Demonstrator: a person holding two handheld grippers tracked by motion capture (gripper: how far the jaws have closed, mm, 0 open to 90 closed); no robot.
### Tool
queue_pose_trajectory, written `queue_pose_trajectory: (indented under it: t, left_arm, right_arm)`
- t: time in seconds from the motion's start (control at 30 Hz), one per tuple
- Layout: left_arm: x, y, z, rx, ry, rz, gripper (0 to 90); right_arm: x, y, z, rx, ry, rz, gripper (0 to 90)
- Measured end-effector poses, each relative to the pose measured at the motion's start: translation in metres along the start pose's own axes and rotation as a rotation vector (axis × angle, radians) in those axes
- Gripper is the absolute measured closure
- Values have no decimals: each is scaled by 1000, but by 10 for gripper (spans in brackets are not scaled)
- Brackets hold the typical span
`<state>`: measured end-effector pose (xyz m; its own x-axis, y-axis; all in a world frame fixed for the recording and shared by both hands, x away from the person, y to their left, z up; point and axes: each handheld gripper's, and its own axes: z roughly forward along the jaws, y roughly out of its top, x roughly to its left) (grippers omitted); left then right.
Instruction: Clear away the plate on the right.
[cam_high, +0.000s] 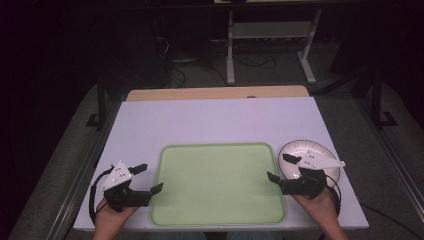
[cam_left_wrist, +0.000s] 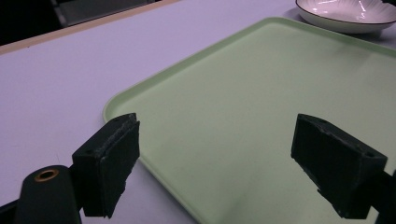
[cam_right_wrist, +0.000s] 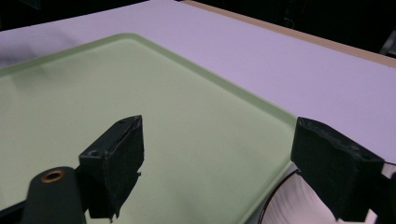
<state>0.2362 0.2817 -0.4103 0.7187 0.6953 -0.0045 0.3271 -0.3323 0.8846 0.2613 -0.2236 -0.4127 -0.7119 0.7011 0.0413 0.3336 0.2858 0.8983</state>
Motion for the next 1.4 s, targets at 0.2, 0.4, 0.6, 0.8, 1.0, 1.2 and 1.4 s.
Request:
queue_pose_trajectory:
  t: [0.2, 0.4, 0.6, 0.8, 1.0, 1.2, 1.4]
  left_arm:
    - [-1, 0, 0, -2, 1, 2, 150]
    - [-1, 0, 1, 2, -3, 3, 150]
    - [-1, 0, 0, 1, -3, 4, 150]
    - [-1, 0, 0, 2, -2, 5, 150]
    - [-1, 0, 1, 3, -3, 3, 150]
    - [-1, 0, 0, 1, -2, 1, 150]
    - [1, 0, -2, -3, 5, -2, 150]
  right_arm:
    - [-1, 0, -4, -5, 1, 9, 163]
    - [1, 1, -6, -12, 2, -2, 164]
    - [0, 0, -8, -13, 4, 8, 164]
    - [-1, 0, -11, -15, 1, 13, 164]
    - [-1, 0, -11, -15, 4, 15, 164]
    - [0, -1, -12, -9, 4, 11, 164]
    - [-1, -3, -15, 6, 2, 8, 164]
